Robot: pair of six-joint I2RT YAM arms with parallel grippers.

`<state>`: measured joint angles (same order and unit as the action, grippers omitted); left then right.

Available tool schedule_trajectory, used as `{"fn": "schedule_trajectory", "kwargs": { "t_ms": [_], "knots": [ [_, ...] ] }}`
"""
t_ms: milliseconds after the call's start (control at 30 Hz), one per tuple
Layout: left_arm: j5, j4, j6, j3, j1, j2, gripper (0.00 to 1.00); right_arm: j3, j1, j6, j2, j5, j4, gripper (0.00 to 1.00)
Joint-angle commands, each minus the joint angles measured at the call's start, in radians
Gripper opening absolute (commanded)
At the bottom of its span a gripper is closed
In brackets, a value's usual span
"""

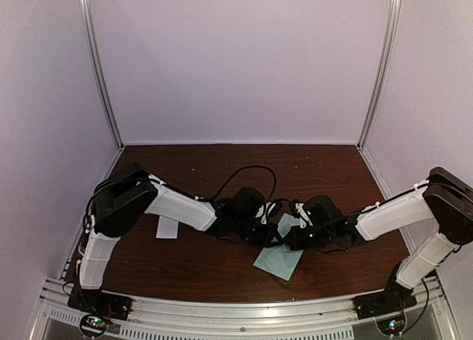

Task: Place the letter into the envelope and seal it

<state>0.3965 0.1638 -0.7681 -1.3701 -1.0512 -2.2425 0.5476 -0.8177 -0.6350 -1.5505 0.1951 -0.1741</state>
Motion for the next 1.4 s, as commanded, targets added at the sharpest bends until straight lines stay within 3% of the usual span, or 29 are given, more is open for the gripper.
{"fn": "schedule_trajectory", "kwargs": {
  "t_ms": [0, 467, 733, 967, 1167, 1367],
  "knots": [
    [-0.03, -0.014, 0.012, 0.012, -0.004, 0.003, 0.0, -0.016, 0.0, -0.006, -0.011, 0.043, 0.008, 0.0],
    [-0.035, -0.015, 0.012, 0.014, -0.004, 0.004, 0.0, -0.06, 0.019, -0.075, 0.064, -0.145, 0.167, 0.0],
    [-0.035, -0.015, 0.015, 0.011, -0.004, 0.007, 0.0, -0.065, 0.029, -0.073, 0.067, -0.144, 0.166, 0.0],
    [-0.052, -0.016, 0.031, -0.025, -0.004, 0.04, 0.0, -0.071, 0.04, -0.058, 0.185, -0.152, 0.223, 0.0],
    [-0.075, -0.023, 0.043, -0.042, -0.003, 0.088, 0.0, -0.079, 0.041, -0.034, 0.269, -0.067, 0.178, 0.0],
    [-0.08, -0.026, 0.04, 0.027, -0.004, 0.124, 0.0, -0.076, 0.04, -0.032, 0.256, -0.011, 0.102, 0.0]
  ]
}}
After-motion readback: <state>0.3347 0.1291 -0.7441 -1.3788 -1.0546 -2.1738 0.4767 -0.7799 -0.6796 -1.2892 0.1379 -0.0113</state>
